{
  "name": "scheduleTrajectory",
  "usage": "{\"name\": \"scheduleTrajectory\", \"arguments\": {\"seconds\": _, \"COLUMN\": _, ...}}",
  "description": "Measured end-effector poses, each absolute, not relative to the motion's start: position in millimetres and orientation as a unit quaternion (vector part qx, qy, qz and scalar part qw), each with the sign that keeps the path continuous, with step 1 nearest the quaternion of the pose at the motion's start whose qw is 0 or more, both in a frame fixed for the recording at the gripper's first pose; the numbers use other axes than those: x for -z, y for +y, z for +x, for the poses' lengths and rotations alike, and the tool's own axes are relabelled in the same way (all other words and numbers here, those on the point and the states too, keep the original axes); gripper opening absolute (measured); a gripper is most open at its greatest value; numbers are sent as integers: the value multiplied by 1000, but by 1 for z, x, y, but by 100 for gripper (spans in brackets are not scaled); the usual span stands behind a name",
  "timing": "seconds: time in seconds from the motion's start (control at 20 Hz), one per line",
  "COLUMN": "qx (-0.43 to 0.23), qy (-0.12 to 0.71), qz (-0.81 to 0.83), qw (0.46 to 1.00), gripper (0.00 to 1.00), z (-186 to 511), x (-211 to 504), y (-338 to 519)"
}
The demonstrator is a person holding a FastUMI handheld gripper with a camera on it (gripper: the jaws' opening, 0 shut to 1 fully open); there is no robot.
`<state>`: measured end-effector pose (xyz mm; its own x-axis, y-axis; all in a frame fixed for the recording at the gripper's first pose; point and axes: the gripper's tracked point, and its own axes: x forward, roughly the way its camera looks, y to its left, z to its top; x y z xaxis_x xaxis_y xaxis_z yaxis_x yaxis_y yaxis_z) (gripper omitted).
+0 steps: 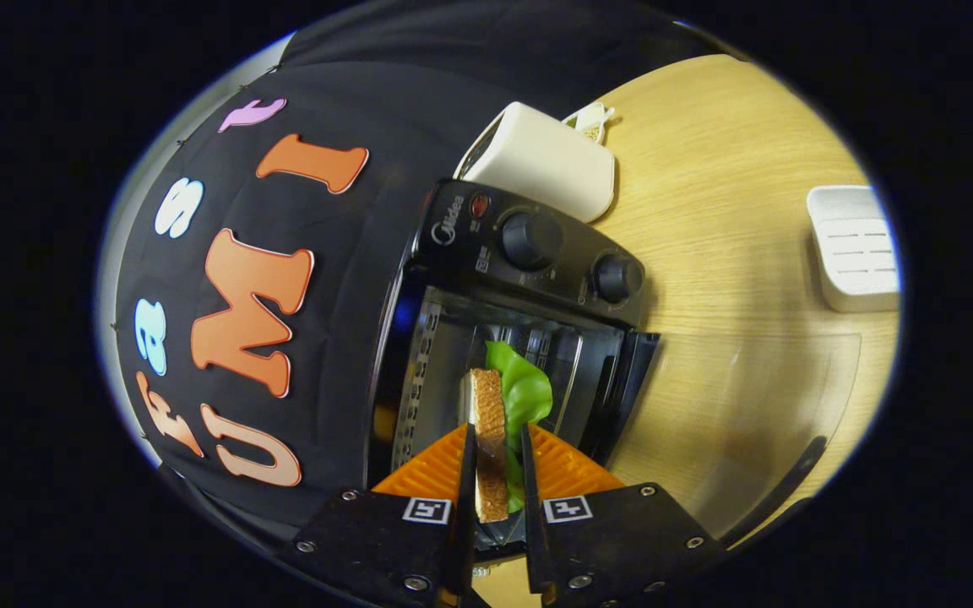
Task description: Open the toaster oven, put the food inside, and close the toaster oven door.
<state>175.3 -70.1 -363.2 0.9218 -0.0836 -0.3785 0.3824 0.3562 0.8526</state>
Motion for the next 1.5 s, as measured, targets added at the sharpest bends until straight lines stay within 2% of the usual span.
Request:
{"name": "scheduleTrajectory", "arguments": {"seconds": 0.4, "qx": 140, "qy": 170, "qz": 556, "qw": 802, "gripper": 29, "z": 191, "x": 383, "y": -41}}
{"name": "scheduleTrajectory", "arguments": {"seconds": 0.45, "qx": 138, "qy": 171, "qz": 555, "qw": 802, "gripper": 26, "z": 193, "x": 384, "y": -38}}
{"name": "scheduleTrajectory", "arguments": {"seconds": 0.6, "qx": 131, "qy": 172, "qz": 552, "qw": 805, "gripper": 34, "z": 191, "x": 381, "y": -36}}
{"name": "scheduleTrajectory", "arguments": {"seconds": 0.75, "qx": 143, "qy": 173, "qz": 529, "qw": 818, "gripper": 72, "z": 184, "x": 381, "y": -41}}
{"name": "scheduleTrajectory", "arguments": {"seconds": 0.85, "qx": 149, "qy": 185, "qz": 517, "qw": 822, "gripper": 93, "z": 169, "x": 380, "y": -43}}
{"name": "scheduleTrajectory", "arguments": {"seconds": 0.9, "qx": 143, "qy": 188, "qz": 517, "qw": 823, "gripper": 98, "z": 162, "x": 375, "y": -41}}
{"name": "scheduleTrajectory", "arguments": {"seconds": 1.25, "qx": 100, "qy": 201, "qz": 462, "qw": 858, "gripper": 98, "z": 105, "x": 338, "y": -39}}
{"name": "scheduleTrajectory", "arguments": {"seconds": 1.5, "qx": 69, "qy": 256, "qz": 315, "qw": 912, "gripper": 98, "z": 46, "x": 345, "y": -48}}
